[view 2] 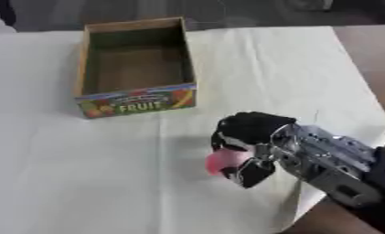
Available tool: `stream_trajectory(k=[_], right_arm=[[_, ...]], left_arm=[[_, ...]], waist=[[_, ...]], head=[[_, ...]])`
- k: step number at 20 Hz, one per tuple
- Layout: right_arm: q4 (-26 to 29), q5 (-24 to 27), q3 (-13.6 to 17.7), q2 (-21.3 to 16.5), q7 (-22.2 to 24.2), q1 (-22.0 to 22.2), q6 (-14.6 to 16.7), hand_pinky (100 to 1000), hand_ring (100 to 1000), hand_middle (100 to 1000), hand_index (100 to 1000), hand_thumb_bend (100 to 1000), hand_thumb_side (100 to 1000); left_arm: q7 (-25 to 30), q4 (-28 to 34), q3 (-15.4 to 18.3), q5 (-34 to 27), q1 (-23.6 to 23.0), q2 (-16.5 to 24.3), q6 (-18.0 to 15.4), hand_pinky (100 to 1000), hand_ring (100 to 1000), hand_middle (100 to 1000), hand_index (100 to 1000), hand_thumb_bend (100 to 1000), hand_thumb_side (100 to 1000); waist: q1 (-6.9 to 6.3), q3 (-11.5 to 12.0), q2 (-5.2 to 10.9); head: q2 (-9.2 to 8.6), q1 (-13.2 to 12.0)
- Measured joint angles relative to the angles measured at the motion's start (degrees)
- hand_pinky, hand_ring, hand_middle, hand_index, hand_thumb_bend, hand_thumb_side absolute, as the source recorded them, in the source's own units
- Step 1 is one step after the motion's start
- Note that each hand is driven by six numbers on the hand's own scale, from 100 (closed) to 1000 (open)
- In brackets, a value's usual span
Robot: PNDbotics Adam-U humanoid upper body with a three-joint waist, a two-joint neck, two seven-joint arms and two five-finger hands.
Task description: Pick up objects on the table and place them in the box.
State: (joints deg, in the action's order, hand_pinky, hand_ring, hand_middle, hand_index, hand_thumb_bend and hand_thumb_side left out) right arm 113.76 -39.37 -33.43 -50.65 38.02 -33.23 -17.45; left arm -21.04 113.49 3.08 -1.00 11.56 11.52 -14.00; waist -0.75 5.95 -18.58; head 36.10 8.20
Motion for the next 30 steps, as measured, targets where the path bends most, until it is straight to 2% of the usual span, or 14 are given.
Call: stream_trajectory(k=[8,16,24,27,30], right_arm=[[0.0,1.4,2.4,0.0,-2.2,-2.9,1.1,703,736,461,607,100,127],[0.0,1.9,4.8,0.1,-3.3,-8.3,1.7,707,727,450,599,106,148],[0.0,1.9,7.0,2.6,-2.5,-14.1,-0.3,706,716,439,591,132,179],[0.0,1.4,7.8,3.7,-1.6,-16.8,-1.6,709,717,439,590,109,182],[0.0,0.1,8.3,5.1,0.1,-19.4,-3.8,709,715,437,589,135,187]], left_arm=[[0.0,0.0,0.0,0.0,0.0,0.0,0.0,690,658,623,793,100,706],[0.0,0.0,0.0,0.0,-0.1,0.0,0.0,690,658,624,793,100,706],[0.0,0.0,0.0,0.0,-0.2,0.0,-0.1,689,657,623,793,100,706],[0.1,0.0,0.0,0.0,-0.2,0.0,-0.2,689,657,623,793,100,706],[0.2,0.0,-0.2,0.0,-0.2,0.0,-0.2,689,657,623,793,100,706]], waist=[[-0.02,0.0,0.02],[-0.09,0.3,0.04],[-0.08,0.8,-0.13],[-0.04,1.2,-0.48],[0.18,1.8,-0.86]], head=[[-0.02,-0.1],[-0.49,-0.1],[-0.51,0.0],[-0.51,0.1],[-0.59,0.2]])
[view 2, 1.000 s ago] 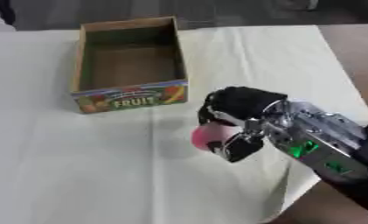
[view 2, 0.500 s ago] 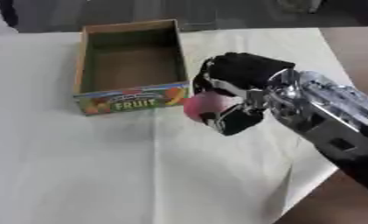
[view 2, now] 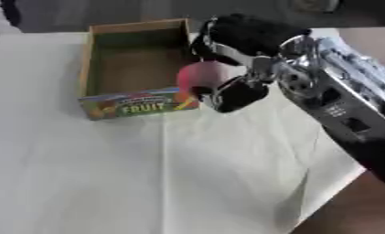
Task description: Pick up objects on the table and place them in the box.
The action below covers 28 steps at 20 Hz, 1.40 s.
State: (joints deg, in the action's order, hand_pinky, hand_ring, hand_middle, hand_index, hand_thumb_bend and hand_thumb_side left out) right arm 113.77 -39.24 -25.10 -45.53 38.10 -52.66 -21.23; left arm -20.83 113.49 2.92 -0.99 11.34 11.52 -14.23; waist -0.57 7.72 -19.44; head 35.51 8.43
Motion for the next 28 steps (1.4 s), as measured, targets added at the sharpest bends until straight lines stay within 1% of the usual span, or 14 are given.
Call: stream_trajectory(k=[7,10,12,16,23,28], right_arm=[[0.0,-4.4,0.4,4.1,3.5,-5.4,-4.8,713,708,428,581,162,209],[-2.2,-7.0,0.4,6.9,4.0,-8.3,-6.3,711,702,423,574,183,216],[-5.6,-8.7,0.3,9.0,3.5,-9.9,-6.7,709,698,419,571,186,216],[-14.5,-11.1,-0.1,13.5,0.8,-12.5,-6.6,712,700,421,573,194,215],[-28.4,-14.8,-0.9,19.3,-5.6,-15.6,-3.9,727,713,424,578,181,212],[-37.9,-18.4,-0.5,22.6,-10.9,-16.8,-1.7,731,716,424,576,163,207]], left_arm=[[0.3,0.0,-0.2,0.0,0.2,0.0,0.0,689,657,623,793,100,706],[0.5,0.0,-0.6,0.0,0.3,0.0,0.0,689,658,624,794,100,705],[0.6,0.0,-0.6,0.0,0.3,0.0,0.0,690,658,624,794,100,705],[0.9,0.0,-0.9,-0.2,0.4,0.0,-0.1,689,657,624,794,100,704],[1.4,0.0,-1.3,-0.5,0.8,0.0,-0.1,690,657,624,794,100,705],[1.6,0.0,-1.3,-0.5,0.8,0.0,0.0,690,658,624,795,100,705]], waist=[[0.36,1.6,-0.40],[0.32,2.2,-0.41],[0.33,2.7,-0.43],[0.29,3.3,-0.68],[0.38,3.8,-1.07],[0.67,4.2,-1.35]], head=[[-0.38,0.5],[-0.45,0.9],[-0.54,1.3],[-0.58,2.0],[-0.91,2.8],[-1.26,3.3]])
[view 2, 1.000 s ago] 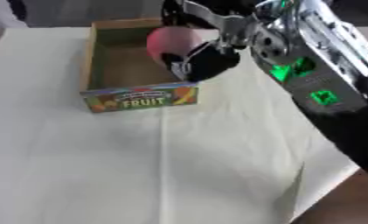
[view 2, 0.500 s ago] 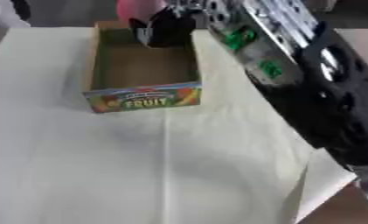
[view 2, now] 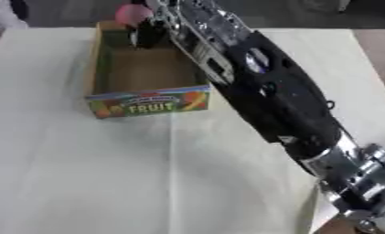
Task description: Pick up objects on the table and place them in the box.
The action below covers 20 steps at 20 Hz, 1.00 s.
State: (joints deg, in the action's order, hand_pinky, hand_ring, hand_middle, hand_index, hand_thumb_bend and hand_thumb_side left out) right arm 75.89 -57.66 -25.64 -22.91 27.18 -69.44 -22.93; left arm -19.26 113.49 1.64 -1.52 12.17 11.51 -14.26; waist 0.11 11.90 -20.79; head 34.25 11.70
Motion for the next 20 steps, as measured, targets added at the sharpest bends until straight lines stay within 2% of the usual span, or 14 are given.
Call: stream_trajectory(k=[8,9,10,11,16,20], right_arm=[[-8.8,-4.6,0.9,2.7,-4.5,-0.2,2.2,743,731,437,591,142,190],[-9.4,-5.0,0.9,2.9,-4.7,-0.2,2.4,745,735,440,594,141,187],[-10.0,-5.4,0.9,3.1,-4.8,-0.2,2.7,747,737,443,597,183,172],[-10.5,-5.6,0.9,3.2,-4.7,-0.2,3.0,749,739,447,601,160,187],[-12.8,-6.9,0.9,3.9,-4.3,-0.2,4.5,758,749,462,614,171,186],[-14.5,-7.7,1.3,4.5,-3.7,-0.1,5.6,761,770,519,683,220,190]], left_arm=[[0.2,0.0,0.0,0.0,0.4,0.0,0.0,690,658,624,795,100,706],[0.2,0.0,0.0,0.0,0.4,0.0,0.0,690,658,624,795,100,705],[0.2,0.0,-0.1,0.0,0.4,0.0,0.0,690,658,625,795,100,705],[0.2,0.0,-0.1,0.0,0.4,0.0,0.0,690,658,624,795,100,705],[0.2,0.0,-0.3,-0.2,0.4,0.0,0.0,690,658,625,795,100,705],[0.2,0.0,-0.3,-0.3,0.4,0.0,0.0,690,658,625,796,100,705]], waist=[[0.06,-0.1,-0.15],[0.06,-0.1,-0.15],[0.06,-0.1,-0.16],[0.06,-0.1,-0.16],[0.07,-0.1,-0.16],[0.07,-0.1,-0.18]], head=[[-0.29,0.4],[-0.33,0.5],[-0.37,0.5],[-0.39,0.5],[-0.40,0.5],[-0.59,0.5]])
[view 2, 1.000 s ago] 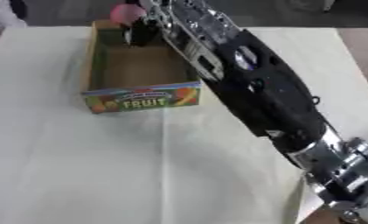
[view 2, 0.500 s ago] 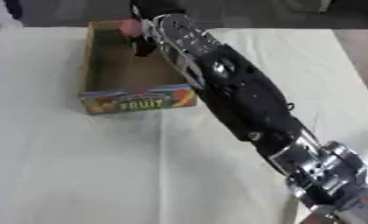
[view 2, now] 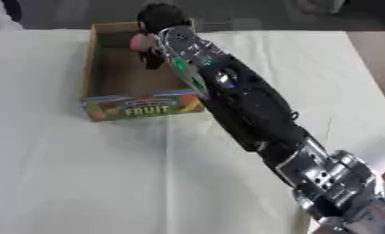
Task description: Pick up objects on the table and place them in the box.
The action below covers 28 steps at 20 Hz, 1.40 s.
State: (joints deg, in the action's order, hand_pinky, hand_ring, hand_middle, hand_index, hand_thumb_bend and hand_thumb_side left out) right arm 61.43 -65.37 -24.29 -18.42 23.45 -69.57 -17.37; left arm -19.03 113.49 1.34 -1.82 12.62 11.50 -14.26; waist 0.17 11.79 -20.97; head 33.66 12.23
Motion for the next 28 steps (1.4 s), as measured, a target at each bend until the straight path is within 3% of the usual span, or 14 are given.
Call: stream_trajectory(k=[11,13,18,28], right_arm=[[-2.6,0.7,0.6,0.6,2.7,0.1,2.0,791,859,762,828,438,235],[-2.7,0.7,0.6,0.6,3.0,0.1,2.0,800,872,785,846,436,268],[-2.9,0.3,0.9,0.6,4.2,0.2,2.0,811,881,796,866,441,321],[-2.1,-0.4,1.3,0.5,5.9,0.3,1.9,805,869,776,866,434,265]], left_arm=[[0.0,0.0,0.0,-0.1,0.0,-0.4,0.0,690,658,625,796,100,703],[0.0,0.0,0.0,-0.1,0.0,-0.4,0.0,690,658,625,796,100,703],[0.0,0.0,0.0,-0.1,0.0,-0.4,0.0,690,658,625,796,100,703],[0.0,0.0,0.0,-0.2,0.0,-0.4,0.1,688,658,626,796,100,703]], waist=[[-0.01,0.0,-0.21],[-0.02,0.0,-0.21],[-0.03,0.0,-0.21],[-0.09,-0.1,0.13]], head=[[-0.07,0.0],[-0.07,0.0],[-0.08,0.0],[-0.08,0.0]])
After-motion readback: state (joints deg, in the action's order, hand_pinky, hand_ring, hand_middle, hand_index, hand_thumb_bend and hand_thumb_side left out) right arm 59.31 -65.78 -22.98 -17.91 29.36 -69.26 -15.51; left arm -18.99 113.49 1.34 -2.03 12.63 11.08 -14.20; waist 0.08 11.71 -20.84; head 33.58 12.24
